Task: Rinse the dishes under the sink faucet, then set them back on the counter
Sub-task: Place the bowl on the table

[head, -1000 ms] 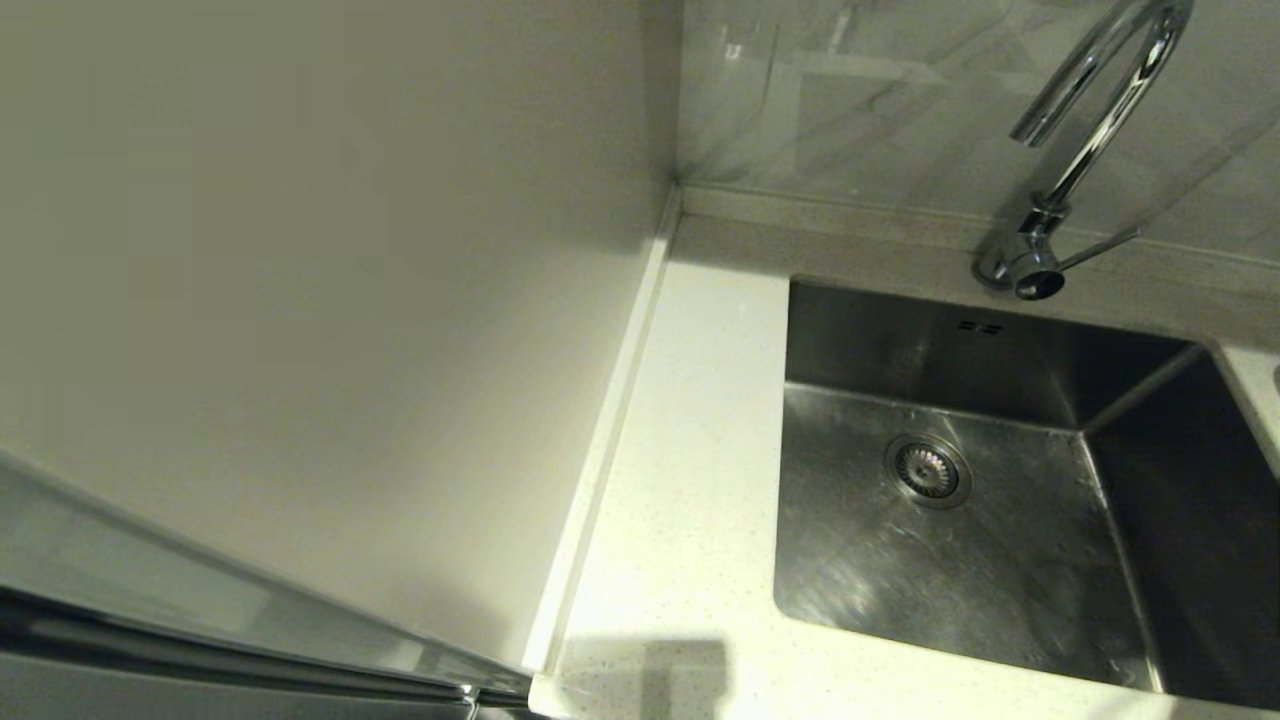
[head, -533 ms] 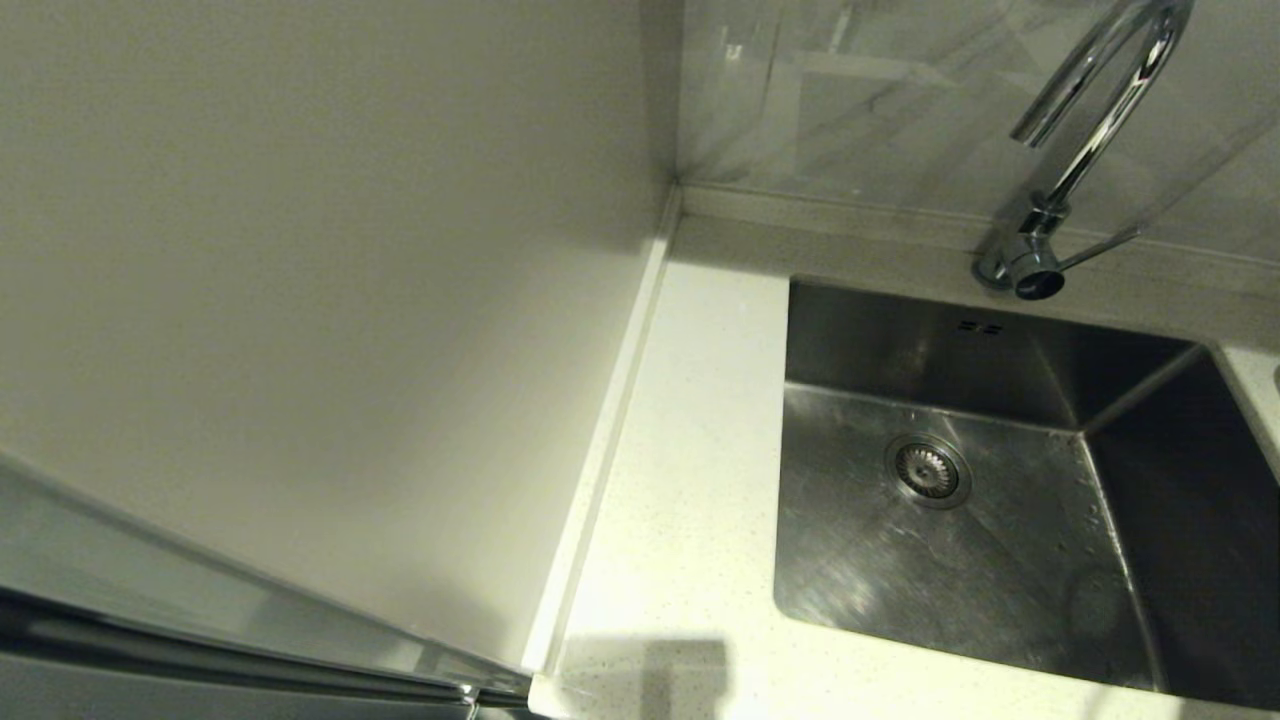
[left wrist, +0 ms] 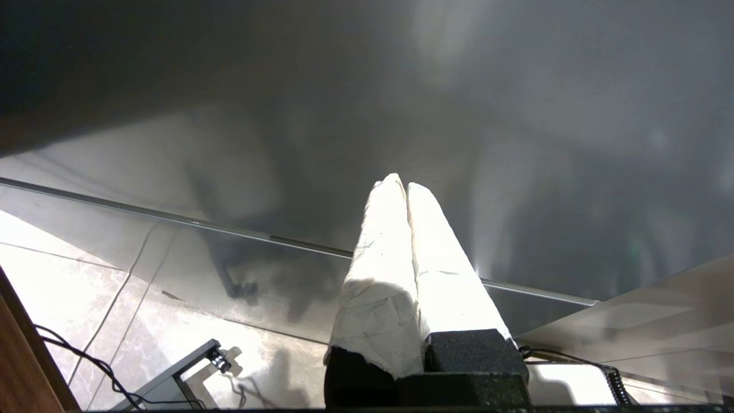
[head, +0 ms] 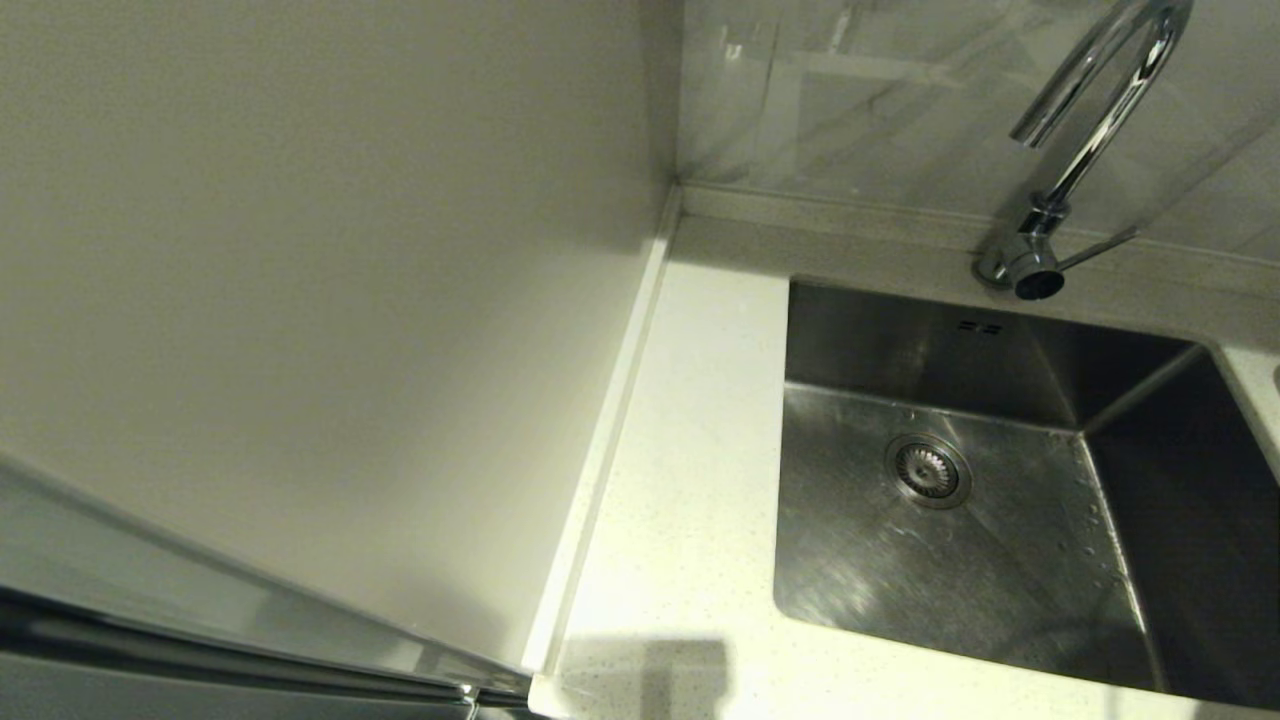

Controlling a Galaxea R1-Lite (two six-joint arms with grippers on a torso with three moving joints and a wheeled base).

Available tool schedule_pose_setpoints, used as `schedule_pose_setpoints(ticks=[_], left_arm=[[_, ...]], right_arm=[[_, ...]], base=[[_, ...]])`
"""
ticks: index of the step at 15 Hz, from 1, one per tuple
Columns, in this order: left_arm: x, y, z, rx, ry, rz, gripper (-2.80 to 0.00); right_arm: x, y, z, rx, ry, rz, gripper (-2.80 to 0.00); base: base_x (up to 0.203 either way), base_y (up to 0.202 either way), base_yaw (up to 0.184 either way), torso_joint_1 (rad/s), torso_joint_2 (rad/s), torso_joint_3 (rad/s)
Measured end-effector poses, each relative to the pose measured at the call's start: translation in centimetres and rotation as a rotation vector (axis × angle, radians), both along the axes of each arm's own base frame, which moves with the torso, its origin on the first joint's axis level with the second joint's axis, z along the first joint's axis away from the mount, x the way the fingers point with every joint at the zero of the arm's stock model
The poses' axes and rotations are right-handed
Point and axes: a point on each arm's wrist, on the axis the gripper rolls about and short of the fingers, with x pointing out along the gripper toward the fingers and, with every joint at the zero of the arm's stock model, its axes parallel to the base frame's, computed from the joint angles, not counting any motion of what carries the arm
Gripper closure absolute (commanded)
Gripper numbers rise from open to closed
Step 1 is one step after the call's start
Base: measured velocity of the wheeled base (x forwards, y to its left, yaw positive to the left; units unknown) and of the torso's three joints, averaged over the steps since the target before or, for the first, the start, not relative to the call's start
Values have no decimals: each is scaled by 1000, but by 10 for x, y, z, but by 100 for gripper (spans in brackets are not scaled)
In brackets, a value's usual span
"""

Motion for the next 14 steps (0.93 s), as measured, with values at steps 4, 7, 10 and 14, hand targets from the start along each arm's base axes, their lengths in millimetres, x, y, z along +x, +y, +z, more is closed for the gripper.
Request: schedule_pose_setpoints(ticks=[4, 7, 10, 14], left_arm=[[0, 0, 0, 0, 0, 0, 0], [0, 0, 0, 0, 0, 0, 0], [0, 0, 0, 0, 0, 0, 0], [0, 0, 0, 0, 0, 0, 0]], right_arm=[[7, -11, -13, 15, 10, 9, 0], [13, -19, -22, 24, 25, 32, 0], [18, -25, -31, 6, 13, 41, 0], [19, -25, -44, -7, 13, 57, 0]], base=[[0, 0, 0, 0, 0, 0], [0, 0, 0, 0, 0, 0], [0, 0, 0, 0, 0, 0], [0, 0, 0, 0, 0, 0]])
